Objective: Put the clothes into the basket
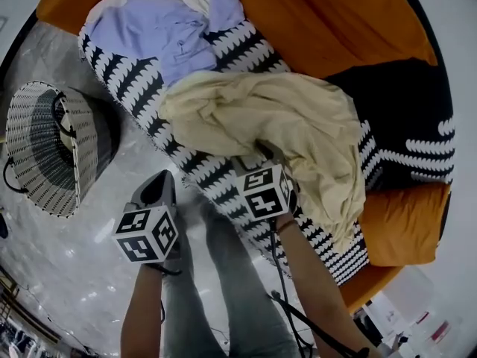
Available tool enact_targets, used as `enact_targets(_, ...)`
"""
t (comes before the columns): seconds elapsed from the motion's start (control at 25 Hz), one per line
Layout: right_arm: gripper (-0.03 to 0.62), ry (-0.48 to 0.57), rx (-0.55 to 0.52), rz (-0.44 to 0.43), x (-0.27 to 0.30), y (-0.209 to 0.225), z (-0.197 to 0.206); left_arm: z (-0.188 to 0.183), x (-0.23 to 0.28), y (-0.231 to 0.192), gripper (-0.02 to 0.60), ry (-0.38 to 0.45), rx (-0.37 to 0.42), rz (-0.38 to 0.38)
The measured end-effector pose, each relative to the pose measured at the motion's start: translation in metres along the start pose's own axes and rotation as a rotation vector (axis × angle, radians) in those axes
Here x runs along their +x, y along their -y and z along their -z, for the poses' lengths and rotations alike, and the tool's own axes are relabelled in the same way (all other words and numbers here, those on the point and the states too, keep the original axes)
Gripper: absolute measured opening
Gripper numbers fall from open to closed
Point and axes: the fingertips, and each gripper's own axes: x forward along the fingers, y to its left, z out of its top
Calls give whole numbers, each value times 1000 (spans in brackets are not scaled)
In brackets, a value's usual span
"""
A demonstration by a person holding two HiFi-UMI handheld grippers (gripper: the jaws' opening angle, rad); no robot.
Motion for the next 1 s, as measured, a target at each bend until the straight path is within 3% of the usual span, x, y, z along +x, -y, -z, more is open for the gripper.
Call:
enact_targets(0.28, 63, 24, 82, 57, -4, 20, -2, 4, -8, 2, -6, 17, -12, 3)
enact_targets(0.52, 49, 72, 88, 119, -37, 18, -6, -4, -29, 11, -6, 43, -7, 11)
enact_targets(0.8, 46, 164, 242, 204, -123, 34, -17, -28, -78, 36, -6, 71, 20, 29)
enact_targets(1.0, 46, 282, 369, 315, -201, 67, -44, -75, -110, 75, -6, 127, 105, 88)
